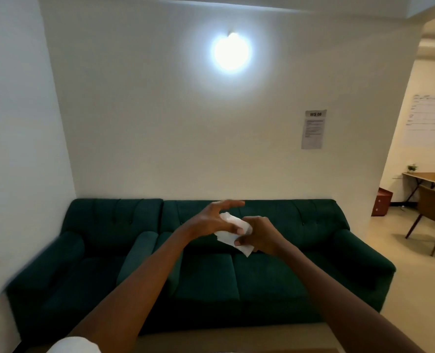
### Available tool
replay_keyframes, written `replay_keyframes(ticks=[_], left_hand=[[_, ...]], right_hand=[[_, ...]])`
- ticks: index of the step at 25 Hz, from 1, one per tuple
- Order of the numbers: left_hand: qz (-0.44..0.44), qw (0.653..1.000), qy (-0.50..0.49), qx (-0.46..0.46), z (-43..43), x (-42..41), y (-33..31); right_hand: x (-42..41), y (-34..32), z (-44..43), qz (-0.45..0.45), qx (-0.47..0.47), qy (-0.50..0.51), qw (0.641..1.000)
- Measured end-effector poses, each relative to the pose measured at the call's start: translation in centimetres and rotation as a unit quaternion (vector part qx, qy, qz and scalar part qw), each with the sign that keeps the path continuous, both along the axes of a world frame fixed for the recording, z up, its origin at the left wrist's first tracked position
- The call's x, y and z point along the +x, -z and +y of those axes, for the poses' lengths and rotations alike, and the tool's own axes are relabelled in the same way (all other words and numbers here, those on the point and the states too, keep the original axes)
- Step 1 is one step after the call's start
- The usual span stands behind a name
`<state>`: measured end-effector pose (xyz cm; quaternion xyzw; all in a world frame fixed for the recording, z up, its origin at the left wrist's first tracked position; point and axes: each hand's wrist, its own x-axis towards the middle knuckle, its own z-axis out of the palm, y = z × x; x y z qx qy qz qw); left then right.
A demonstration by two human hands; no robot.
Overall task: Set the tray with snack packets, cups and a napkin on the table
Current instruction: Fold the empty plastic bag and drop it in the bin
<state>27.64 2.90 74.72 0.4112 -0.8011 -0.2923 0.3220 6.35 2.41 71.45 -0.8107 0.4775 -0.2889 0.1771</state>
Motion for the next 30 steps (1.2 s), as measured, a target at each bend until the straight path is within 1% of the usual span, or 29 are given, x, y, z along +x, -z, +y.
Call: replay_keyframes(ticks=[1, 2, 3, 5, 7, 9, 11, 13, 15, 17, 21, 24, 26, 30], left_hand=[[-0.067, 0.997, 0.026, 0.009, -0.2, -0.2, -0.9], [-0.113, 0.993, 0.032, 0.011, -0.6, -0.3, -1.7], [-0.13, 0.991, 0.031, 0.013, -1.1, -0.5, -2.4], [-0.123, 0.992, 0.035, 0.019, -2.1, -1.2, -3.1], [-0.075, 0.995, 0.056, 0.037, -2.8, -2.9, -2.6], [0.013, 0.991, 0.098, 0.088, -2.9, -5.7, -1.5], [0.1, 0.969, 0.157, 0.162, -3.1, -9.3, 0.0], [0.159, 0.944, 0.193, 0.217, -3.1, -13.3, 0.8], [0.207, 0.915, 0.223, 0.264, -2.4, -18.2, 0.7], [0.223, 0.894, 0.251, 0.297, -0.9, -23.4, 0.2], [0.192, 0.882, 0.271, 0.334, 1.9, -33.7, 1.0], [0.156, 0.88, 0.294, 0.338, 5.1, -41.1, 3.7], [0.138, 0.876, 0.311, 0.342, 7.5, -45.9, 6.8], [0.118, 0.868, 0.273, 0.397, 11.4, -54.7, 15.7]], right_hand=[[-0.4, -0.4, 0.3, -0.01, 0.02, -0.008, 1.0], [-0.9, -0.9, 0.5, -0.02, 0.034, -0.012, 0.999], [-1.6, -1.3, 0.7, -0.031, 0.045, -0.007, 0.998], [-3.1, -1.9, 1.4, -0.061, 0.055, 0.012, 0.996], [-5.6, -2.2, 2.9, -0.114, 0.061, 0.042, 0.991], [-8.5, -2.6, 5.1, -0.174, 0.058, 0.078, 0.98], [-12.1, -3.0, 7.4, -0.224, 0.06, 0.115, 0.966], [-15.6, -3.6, 9.3, -0.252, 0.072, 0.148, 0.954], [-19.6, -4.1, 11.2, -0.279, 0.075, 0.188, 0.939], [-23.9, -4.3, 13.6, -0.302, 0.066, 0.231, 0.923], [-32.2, -3.2, 19.4, -0.327, 0.034, 0.305, 0.894], [-39.0, -0.7, 23.3, -0.342, 0.02, 0.359, 0.868], [-43.4, 2.8, 25.9, -0.352, 0.02, 0.388, 0.851], [-50.3, 11.8, 31.0, -0.401, 0.065, 0.443, 0.799]])
